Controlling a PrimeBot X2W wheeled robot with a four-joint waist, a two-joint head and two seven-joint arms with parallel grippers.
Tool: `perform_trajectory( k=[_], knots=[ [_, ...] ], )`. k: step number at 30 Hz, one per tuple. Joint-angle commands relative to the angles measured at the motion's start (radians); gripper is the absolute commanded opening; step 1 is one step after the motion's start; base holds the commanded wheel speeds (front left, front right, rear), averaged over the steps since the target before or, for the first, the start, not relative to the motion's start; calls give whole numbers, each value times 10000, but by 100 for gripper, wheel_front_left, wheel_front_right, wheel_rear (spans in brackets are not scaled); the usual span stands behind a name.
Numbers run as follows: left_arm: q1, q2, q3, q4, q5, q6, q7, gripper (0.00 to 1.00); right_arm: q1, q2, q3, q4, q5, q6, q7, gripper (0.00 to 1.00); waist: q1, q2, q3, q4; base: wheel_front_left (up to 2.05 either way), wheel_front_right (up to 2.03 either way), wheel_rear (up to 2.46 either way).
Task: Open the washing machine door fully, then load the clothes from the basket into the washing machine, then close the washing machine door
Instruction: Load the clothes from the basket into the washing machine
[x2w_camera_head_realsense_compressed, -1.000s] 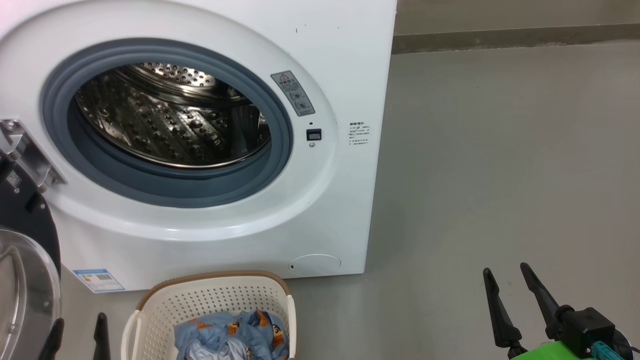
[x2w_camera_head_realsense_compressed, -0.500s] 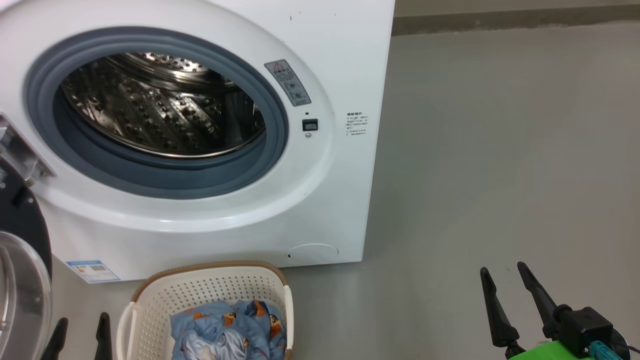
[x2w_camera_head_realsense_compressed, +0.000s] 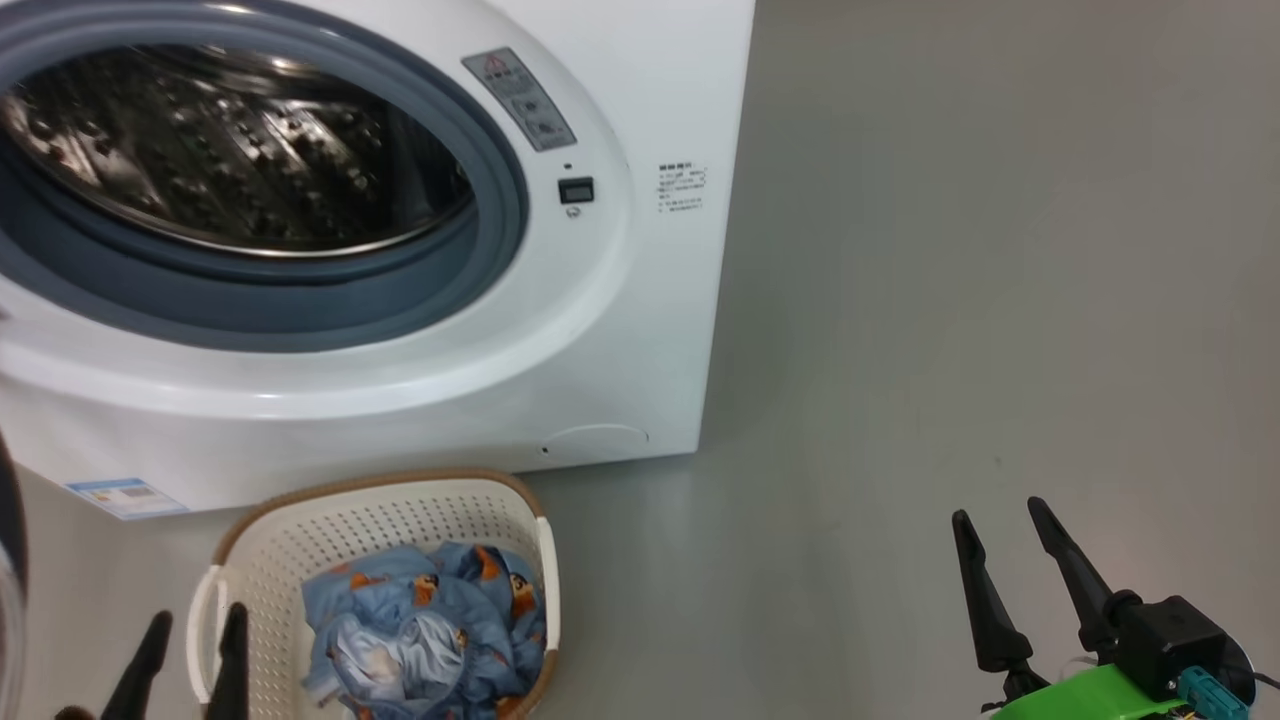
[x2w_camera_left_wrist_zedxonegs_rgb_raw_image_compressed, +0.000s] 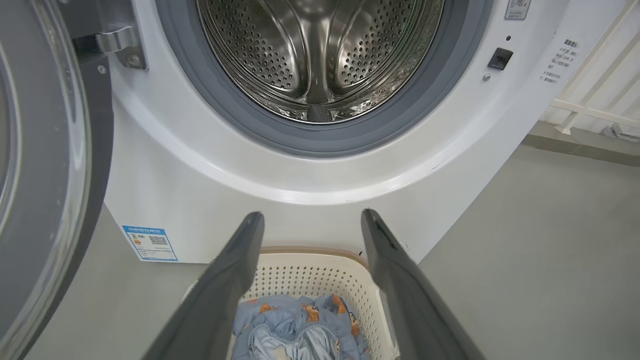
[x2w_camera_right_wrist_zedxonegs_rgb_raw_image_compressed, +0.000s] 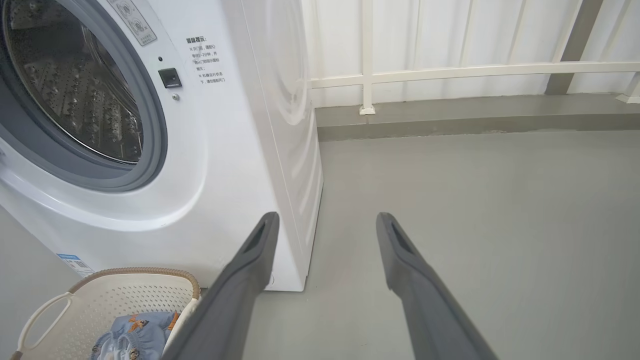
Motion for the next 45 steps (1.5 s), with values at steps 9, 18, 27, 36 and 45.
perform_trajectory(
  k=[9,18,27,36,45],
  knots=[
    [-1356,1447,-1491,440,-1043,-19,-57,100,-457,-52,441,-840,56,62,-74,100,0,-1,1868,-721,0,0,0],
    [-2244,2626,-2750,1042,-1943,-19,-57,100,-465,-52,551,-1428,286,62,-74,100,0,-1,3428,-1296,0,0,0],
    [-3187,3662,-3660,1415,-2824,-19,-57,100,-602,-52,942,-1274,376,62,-74,100,0,-1,4876,-1570,0,0,0],
    [-4258,4405,-4934,1744,-3955,-19,-57,100,-1079,-52,1321,-756,488,62,-74,100,0,-1,6276,-1468,0,0,0],
    [-4989,5007,-5821,1918,-4720,-19,-57,100,-1348,-52,1557,-854,625,62,-74,100,0,-1,7152,-1698,0,0,0]
  ],
)
